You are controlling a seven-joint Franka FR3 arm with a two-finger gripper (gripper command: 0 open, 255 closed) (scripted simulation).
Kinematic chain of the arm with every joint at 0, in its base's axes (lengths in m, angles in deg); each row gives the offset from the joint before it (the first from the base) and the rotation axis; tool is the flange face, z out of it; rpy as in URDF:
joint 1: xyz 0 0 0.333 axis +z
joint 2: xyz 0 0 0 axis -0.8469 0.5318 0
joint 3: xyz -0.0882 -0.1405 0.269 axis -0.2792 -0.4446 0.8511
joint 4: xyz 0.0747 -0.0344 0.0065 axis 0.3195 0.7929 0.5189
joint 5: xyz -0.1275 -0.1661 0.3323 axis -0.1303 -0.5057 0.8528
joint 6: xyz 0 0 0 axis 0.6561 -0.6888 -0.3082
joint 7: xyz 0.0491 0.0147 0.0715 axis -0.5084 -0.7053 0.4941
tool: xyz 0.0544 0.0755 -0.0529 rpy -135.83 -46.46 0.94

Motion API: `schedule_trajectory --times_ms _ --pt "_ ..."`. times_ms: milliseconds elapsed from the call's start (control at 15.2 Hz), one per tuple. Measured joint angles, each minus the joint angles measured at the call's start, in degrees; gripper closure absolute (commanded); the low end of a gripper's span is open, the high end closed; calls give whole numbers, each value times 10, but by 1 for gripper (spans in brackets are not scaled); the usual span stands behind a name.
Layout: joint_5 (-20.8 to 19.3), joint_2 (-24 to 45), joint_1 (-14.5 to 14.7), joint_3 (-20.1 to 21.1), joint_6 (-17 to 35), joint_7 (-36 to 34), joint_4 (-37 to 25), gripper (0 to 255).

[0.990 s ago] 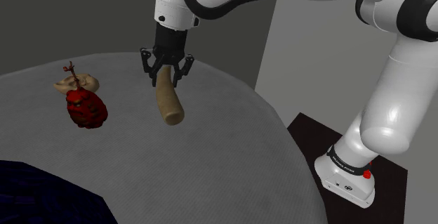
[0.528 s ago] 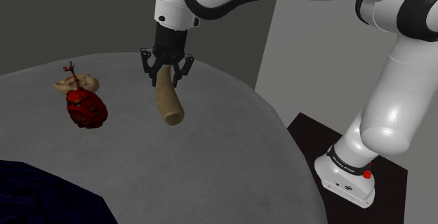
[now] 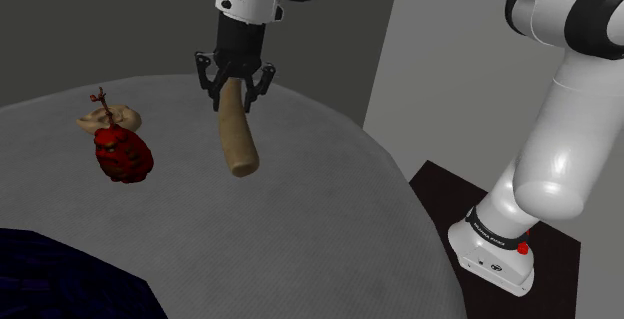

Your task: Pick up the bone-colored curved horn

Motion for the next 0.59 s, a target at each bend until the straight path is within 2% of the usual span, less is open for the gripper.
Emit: schedule_trajectory --times_ms 594 --pt "-11 14 9 1 -70 -14 -83 255"
